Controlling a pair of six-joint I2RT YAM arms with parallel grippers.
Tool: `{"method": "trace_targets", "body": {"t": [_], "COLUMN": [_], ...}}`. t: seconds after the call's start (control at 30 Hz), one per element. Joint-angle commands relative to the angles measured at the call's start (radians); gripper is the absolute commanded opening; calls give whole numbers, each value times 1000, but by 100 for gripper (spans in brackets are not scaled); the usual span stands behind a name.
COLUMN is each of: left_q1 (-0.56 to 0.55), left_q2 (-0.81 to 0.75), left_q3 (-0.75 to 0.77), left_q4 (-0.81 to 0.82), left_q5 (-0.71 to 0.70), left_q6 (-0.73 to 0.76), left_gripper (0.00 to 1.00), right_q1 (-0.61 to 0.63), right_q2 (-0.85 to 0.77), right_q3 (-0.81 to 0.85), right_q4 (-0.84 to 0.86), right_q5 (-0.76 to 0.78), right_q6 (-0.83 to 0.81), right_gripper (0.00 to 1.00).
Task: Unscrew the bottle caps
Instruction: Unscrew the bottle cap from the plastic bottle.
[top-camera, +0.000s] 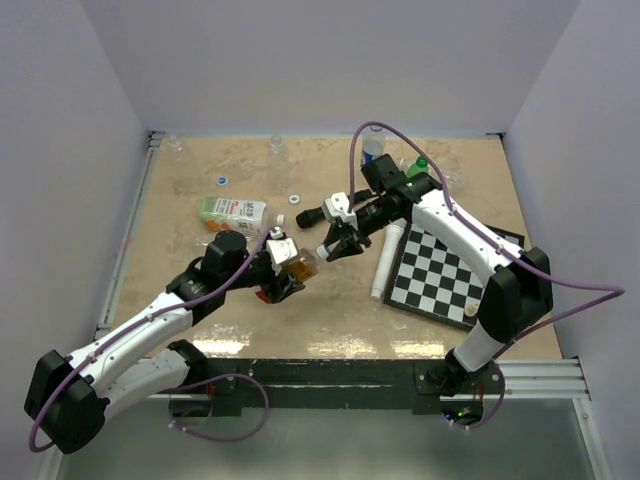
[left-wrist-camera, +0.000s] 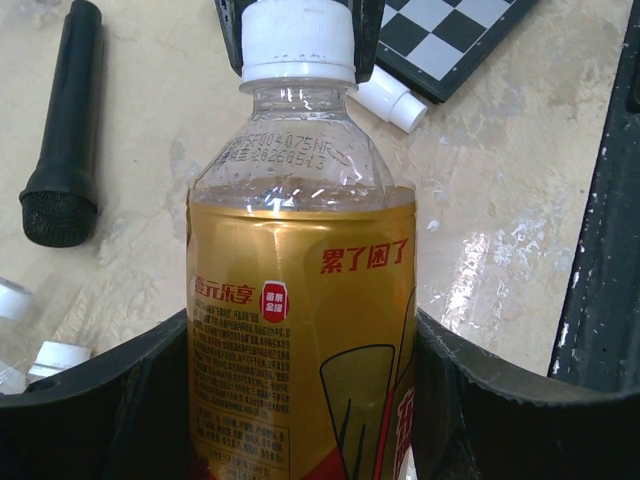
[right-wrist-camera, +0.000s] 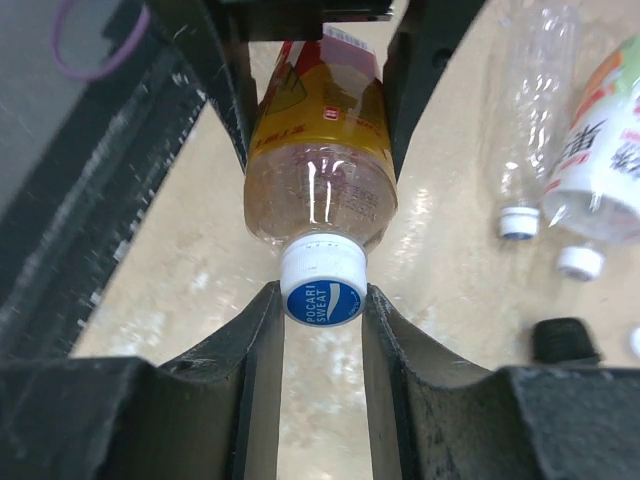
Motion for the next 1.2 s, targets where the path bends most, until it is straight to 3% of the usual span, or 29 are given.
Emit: {"method": "trace_targets", "body": {"t": [0.0, 0.13, 0.43, 0.47, 0.6, 0.73, 0.93, 1.17], "left_q1": [6, 8, 5, 3, 5, 2, 2, 0], "left_q2": [-17, -19, -17, -19, -20, -23, -26, -34], "left_q3": [3, 3, 3, 3, 1, 1, 1, 3], "left_q4": [63, 64, 66, 66, 66, 66, 66, 64], "left_q5": [14, 18, 28, 30, 30, 30, 28, 21], "left_q6": [-7, -8, -10, -10, -11, -11, -13, -14], "left_gripper": [0, 0, 0, 0, 0, 0, 0, 0], "right_q1": [3, 13, 14, 14, 14, 14, 10, -38], "right_q2": [-113, -217, -266, -271, -289, -317, -325, -357], "right_q3": [-28, -125, -200, -203, -203, -213, -179, -151], "right_q4": [-107, 126, 179, 179, 197, 256, 221, 155], "right_q5": [95, 202, 170, 163, 135, 159, 238, 221], "right_q6": [-444, -389, -315, -300, -183, -45, 75, 118], "right_gripper": [0, 0, 0, 3, 42, 62, 74, 76]}}
